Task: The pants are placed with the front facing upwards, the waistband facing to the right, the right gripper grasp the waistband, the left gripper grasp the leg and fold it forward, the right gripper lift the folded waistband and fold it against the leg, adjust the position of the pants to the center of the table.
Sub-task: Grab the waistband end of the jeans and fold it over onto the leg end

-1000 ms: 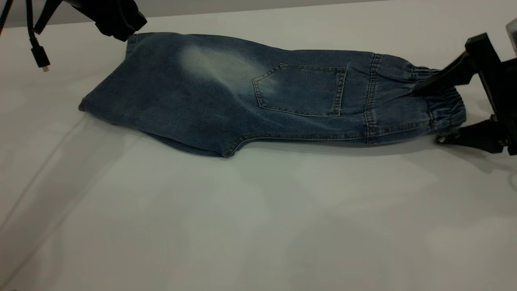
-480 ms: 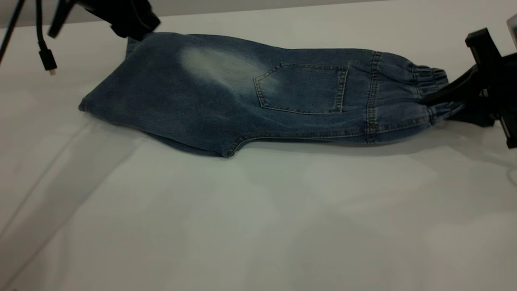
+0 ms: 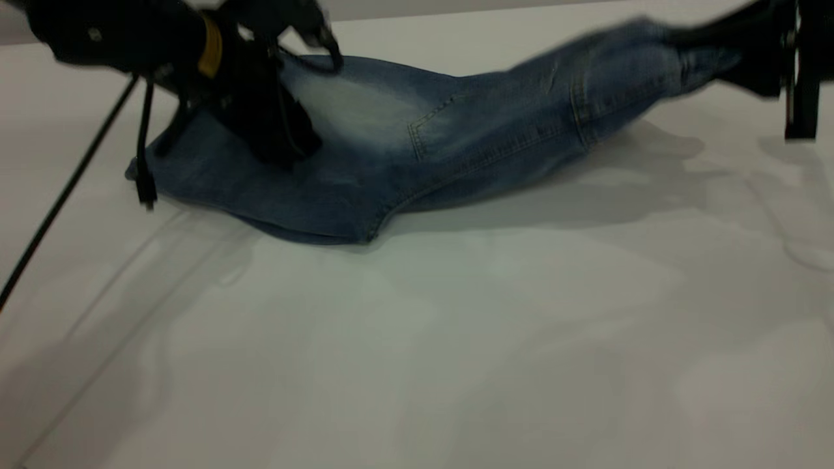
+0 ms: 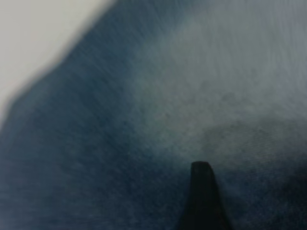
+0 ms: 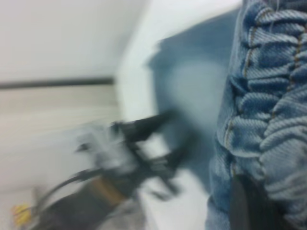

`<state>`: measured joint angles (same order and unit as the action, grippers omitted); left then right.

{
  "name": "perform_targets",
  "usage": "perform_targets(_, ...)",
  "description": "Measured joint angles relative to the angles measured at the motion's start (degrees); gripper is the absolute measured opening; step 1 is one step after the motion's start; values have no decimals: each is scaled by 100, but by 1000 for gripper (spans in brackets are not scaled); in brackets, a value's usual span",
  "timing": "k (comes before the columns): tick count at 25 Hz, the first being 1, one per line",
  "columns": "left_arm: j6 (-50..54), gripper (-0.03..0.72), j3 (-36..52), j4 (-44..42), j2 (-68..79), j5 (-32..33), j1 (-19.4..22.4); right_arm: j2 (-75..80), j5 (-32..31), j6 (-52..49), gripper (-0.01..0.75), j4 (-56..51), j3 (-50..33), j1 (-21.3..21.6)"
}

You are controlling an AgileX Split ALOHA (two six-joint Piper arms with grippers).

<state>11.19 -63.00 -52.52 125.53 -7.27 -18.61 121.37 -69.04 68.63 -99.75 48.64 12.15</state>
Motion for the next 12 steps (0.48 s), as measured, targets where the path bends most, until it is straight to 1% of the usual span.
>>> perform_targets(2,6,464,0,11,95,-118,-74,-175,-109,11,60,3,48,-5)
perform_targets(5,6,464,0,16,123,-175,-291,-453,-92,6,59,17,49,-18)
perform_targets(12,29,456,0,16,134,-255,-996,-968,-93,-60,59,1,49,-18)
